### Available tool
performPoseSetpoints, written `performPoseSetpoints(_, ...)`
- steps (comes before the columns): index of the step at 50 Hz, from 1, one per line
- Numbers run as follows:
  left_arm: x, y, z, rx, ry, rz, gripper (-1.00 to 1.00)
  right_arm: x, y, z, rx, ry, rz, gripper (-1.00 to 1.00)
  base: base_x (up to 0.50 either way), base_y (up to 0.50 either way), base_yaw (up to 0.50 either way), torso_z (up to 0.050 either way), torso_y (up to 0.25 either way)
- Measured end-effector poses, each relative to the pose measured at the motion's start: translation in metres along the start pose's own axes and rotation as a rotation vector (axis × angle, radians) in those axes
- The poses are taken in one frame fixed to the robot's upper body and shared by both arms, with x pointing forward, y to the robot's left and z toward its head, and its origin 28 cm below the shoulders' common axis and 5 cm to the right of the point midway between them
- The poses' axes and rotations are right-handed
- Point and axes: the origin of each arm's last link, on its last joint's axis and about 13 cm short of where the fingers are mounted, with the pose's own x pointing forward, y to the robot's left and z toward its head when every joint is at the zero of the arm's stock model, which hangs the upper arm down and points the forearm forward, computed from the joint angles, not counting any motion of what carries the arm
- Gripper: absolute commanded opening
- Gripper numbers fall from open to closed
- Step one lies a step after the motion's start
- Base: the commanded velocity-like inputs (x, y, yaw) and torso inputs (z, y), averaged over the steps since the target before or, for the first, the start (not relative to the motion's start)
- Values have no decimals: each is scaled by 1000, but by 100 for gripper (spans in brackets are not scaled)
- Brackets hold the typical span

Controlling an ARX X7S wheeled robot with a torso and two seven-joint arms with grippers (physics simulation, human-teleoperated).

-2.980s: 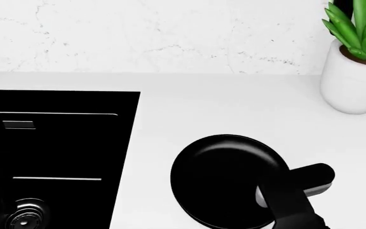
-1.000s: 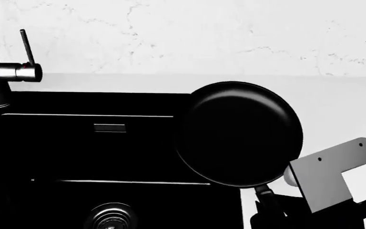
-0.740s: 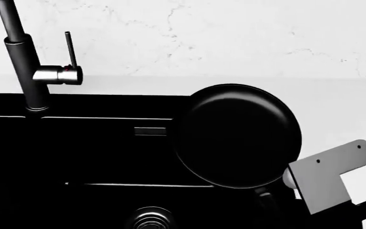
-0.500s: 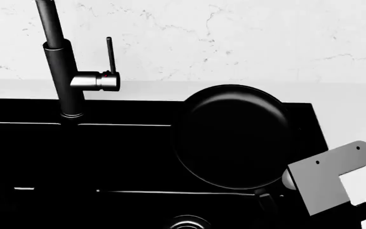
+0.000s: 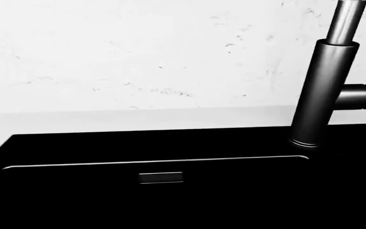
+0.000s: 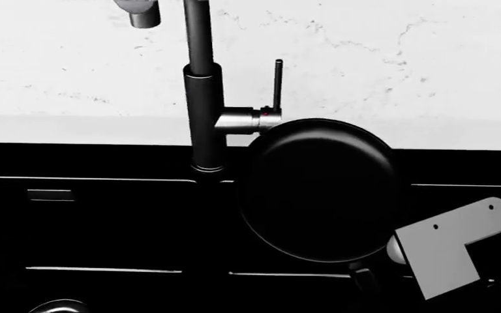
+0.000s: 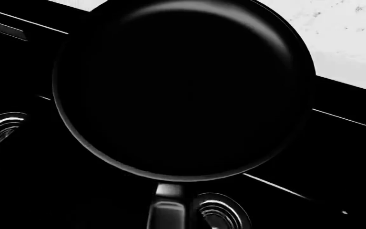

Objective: Pick the pan and sponge and place them into the sink. Then turn on the water.

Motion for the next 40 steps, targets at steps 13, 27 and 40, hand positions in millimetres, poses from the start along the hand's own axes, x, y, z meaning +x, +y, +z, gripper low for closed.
performPoseSetpoints(13,-1,3,-1,-1,1,0,100,1,1,-2,4,8,4,-100,0,500,0,0,2)
performPoseSetpoints(27,-2,3,-1,0,1,1,100,0,2,-5,9,16,10,-100,0,500,0,1,1)
performPoseSetpoints(40,1,-1,0,1,2,-1,100,0,2,-8,16,20,13,-100,0,500,0,1,2)
